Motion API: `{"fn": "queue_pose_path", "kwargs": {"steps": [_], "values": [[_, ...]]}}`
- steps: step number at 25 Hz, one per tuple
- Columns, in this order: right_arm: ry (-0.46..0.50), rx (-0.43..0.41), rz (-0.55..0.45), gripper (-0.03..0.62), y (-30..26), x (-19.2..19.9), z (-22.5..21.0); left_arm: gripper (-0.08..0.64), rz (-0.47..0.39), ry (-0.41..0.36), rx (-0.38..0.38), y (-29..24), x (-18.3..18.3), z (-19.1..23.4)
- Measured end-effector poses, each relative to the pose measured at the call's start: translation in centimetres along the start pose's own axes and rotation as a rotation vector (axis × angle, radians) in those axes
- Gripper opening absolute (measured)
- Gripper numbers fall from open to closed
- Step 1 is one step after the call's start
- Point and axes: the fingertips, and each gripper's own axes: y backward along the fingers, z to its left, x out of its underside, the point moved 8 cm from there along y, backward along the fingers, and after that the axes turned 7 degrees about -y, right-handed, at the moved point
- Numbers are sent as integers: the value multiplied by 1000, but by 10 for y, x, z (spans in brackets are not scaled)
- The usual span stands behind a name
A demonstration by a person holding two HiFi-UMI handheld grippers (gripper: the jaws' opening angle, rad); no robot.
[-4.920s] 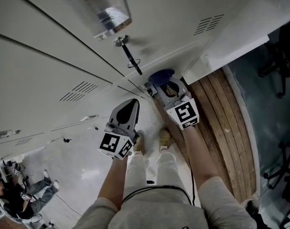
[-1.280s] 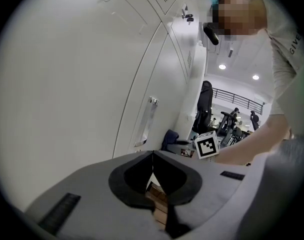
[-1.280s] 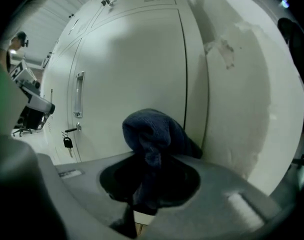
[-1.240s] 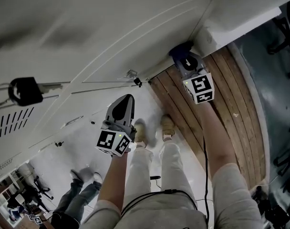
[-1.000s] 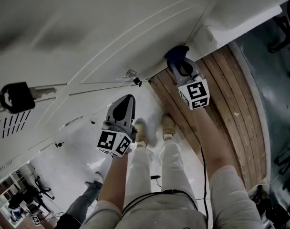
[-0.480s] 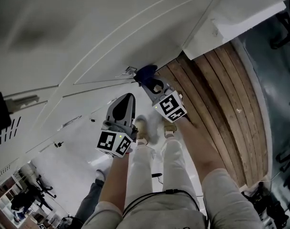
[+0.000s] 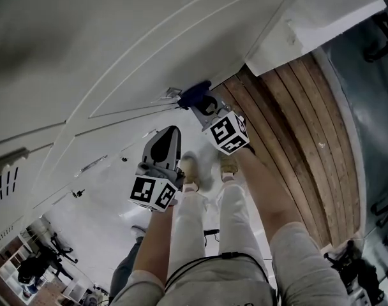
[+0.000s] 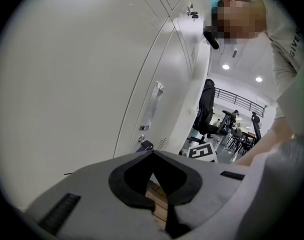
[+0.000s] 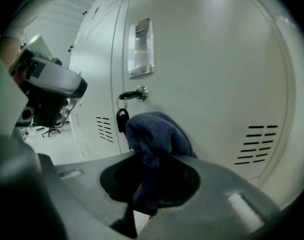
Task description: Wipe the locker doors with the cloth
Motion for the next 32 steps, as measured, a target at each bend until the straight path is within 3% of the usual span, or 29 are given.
{"fn": "queue_pose_path", "kwargs": {"steps": [4,11,17,21,32], "values": [[-18,79,8,57,14,5,-35,-2,2,0,9,-5,1,-3],[19,136,23,57,32,6,-81,-2,10,-3,23,-10,2,-7],[-56,250,2,57,51,8,-127,-2,16,-6,25,-10,3,-2],[-35,241,21,58,54,9,-135,-2,23,-9,25,-9,4,0],[-235,338,-36,58,67,12,-162,-2,24,-19,29,4,6,5]]}}
